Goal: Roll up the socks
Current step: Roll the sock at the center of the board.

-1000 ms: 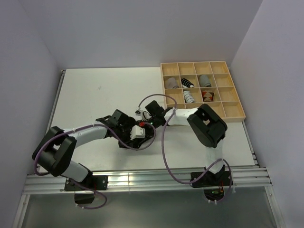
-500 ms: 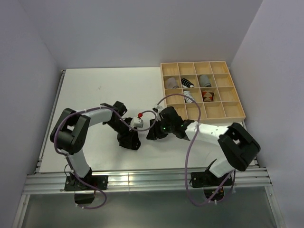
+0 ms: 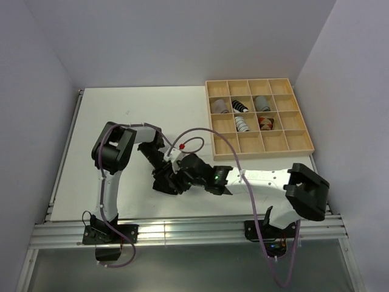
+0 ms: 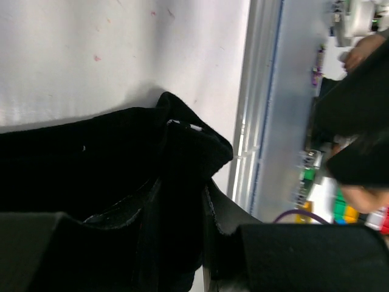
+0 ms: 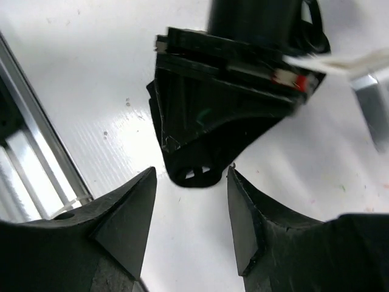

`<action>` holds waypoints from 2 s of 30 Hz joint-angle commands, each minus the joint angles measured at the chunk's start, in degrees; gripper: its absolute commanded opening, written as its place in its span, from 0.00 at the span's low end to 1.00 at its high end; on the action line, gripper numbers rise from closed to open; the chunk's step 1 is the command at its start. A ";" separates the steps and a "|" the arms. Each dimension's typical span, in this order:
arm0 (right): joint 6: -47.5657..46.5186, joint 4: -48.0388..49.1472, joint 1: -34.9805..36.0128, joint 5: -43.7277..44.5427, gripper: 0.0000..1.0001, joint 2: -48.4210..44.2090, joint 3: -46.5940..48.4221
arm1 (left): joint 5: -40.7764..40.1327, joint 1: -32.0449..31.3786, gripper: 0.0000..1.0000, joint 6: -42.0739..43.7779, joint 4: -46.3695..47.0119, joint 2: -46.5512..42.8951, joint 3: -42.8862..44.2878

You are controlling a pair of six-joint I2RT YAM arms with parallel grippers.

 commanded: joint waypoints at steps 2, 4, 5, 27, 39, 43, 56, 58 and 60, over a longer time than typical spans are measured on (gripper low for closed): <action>-9.37 -1.85 3.63 7.56 0.58 5.95 5.57 | -2.38 -0.03 0.09 4.77 -5.11 3.24 1.68; -10.97 -3.60 4.77 8.01 0.58 9.02 7.58 | -2.56 0.23 0.09 4.86 -5.74 4.21 2.30; -11.67 -4.65 5.82 8.62 0.58 10.00 8.29 | -3.25 0.23 0.09 4.60 -5.74 4.47 2.48; -13.88 -4.22 12.87 20.75 0.57 24.24 14.37 | -4.23 0.41 0.10 3.54 -5.74 5.79 3.18; -12.39 -7.65 12.08 16.19 0.07 24.69 12.88 | -0.10 1.64 0.35 3.64 -4.25 -0.71 4.23; -11.33 -8.87 10.85 13.73 0.06 23.37 11.82 | 1.74 3.13 0.38 1.18 -2.31 -4.05 6.43; -9.48 -15.55 3.39 -4.63 0.05 20.46 12.86 | 2.90 13.67 0.40 -10.51 12.86 -14.49 3.72; -9.31 -18.35 1.97 -9.03 0.05 21.25 14.88 | 1.40 14.90 0.40 -15.84 18.14 -17.22 -0.13; -9.22 -20.29 0.04 -13.41 0.06 22.66 16.99 | -1.58 16.75 0.40 -19.56 28.21 -22.32 -3.48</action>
